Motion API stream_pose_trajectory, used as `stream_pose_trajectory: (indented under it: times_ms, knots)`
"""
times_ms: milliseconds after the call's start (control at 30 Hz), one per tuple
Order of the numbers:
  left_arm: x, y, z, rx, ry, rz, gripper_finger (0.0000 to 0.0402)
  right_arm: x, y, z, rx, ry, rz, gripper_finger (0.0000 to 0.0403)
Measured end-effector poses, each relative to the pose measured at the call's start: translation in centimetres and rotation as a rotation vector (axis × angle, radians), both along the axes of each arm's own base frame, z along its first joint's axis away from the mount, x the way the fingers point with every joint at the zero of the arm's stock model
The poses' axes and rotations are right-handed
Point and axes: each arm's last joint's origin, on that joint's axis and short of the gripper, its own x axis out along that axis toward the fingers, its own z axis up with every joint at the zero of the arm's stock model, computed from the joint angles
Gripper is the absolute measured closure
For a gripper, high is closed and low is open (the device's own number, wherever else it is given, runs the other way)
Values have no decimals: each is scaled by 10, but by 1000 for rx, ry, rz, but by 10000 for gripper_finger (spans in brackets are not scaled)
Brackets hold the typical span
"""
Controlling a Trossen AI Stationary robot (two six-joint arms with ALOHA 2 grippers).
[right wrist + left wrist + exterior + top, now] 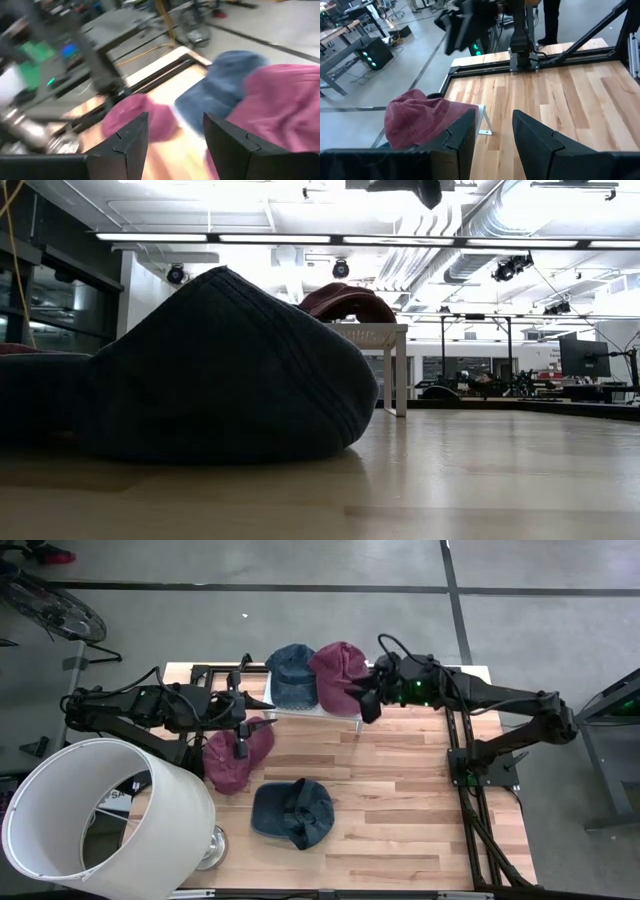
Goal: Pick & Place hat
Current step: Stack the black cap on top of the black cap on the shelf
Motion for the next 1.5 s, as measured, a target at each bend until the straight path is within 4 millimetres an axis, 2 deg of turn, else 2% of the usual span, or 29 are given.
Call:
stream_pose_trajectory:
  times_ms: [367,600,767,1000,1167,1267,1500]
  knots:
    - [5,-1,-5,-51,24,18,273,10,62,-6,-184,65,330,224]
    - [19,-4,-16,-130,73,52,273,35,97,-39,-197,200,376,224]
    - [29,-7,-27,-161,143,35,273,61,117,-77,-224,323,428,224]
    - [35,-8,-36,-168,206,47,273,99,132,-131,-264,404,455,224]
    - [35,-8,-36,-183,207,55,273,116,134,-162,-309,445,465,224]
    - [35,-8,-37,-184,213,57,273,121,135,-176,-312,481,462,224]
    - [35,-8,-37,-183,219,58,273,130,135,-196,-402,521,504,224]
